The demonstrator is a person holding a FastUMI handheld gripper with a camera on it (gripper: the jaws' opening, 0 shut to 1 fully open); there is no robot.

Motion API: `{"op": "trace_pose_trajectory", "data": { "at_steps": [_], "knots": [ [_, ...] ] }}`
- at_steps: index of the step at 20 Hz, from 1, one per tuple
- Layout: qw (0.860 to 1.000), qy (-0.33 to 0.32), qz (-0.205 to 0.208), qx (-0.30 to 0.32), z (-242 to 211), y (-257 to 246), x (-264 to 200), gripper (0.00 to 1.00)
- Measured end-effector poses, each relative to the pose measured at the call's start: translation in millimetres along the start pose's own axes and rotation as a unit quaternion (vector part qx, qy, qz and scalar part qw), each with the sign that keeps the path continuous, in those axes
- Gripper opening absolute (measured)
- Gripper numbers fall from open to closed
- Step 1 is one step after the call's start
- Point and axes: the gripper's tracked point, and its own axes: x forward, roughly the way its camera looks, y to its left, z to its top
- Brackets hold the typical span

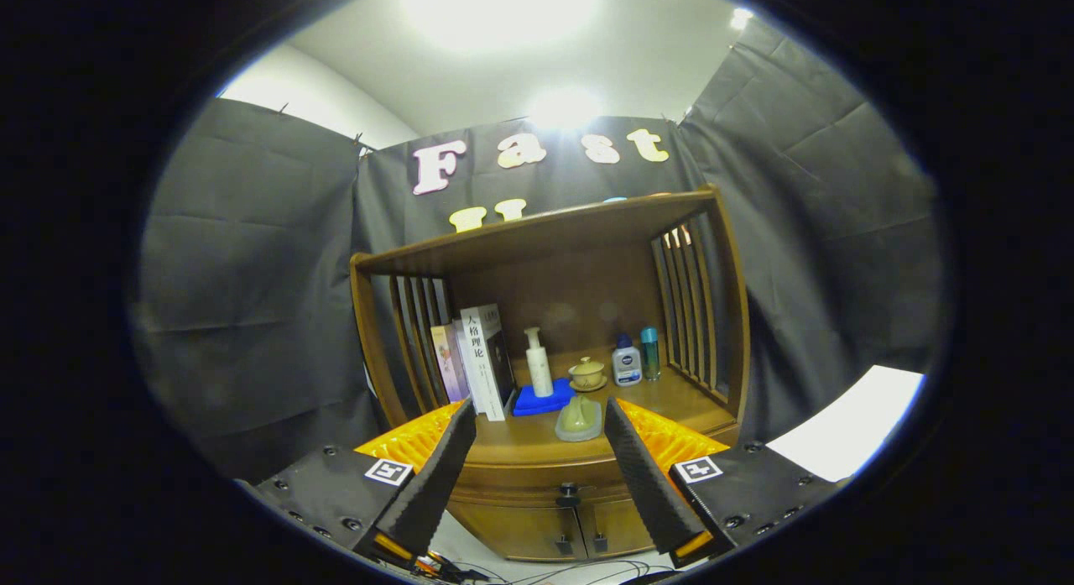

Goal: Pull open the drawer, take out the items inside it, and place them on the countertop above the cabinet.

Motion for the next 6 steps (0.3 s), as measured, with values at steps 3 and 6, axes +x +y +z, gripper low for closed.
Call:
{"op": "trace_pose_trajectory", "data": {
  "at_steps": [3,6],
  "knots": [
    [1.000,0.005,-0.011,0.010,8,2,-6,0.97],
    [1.000,-0.012,-0.012,0.001,7,14,-21,0.98]
  ]
}}
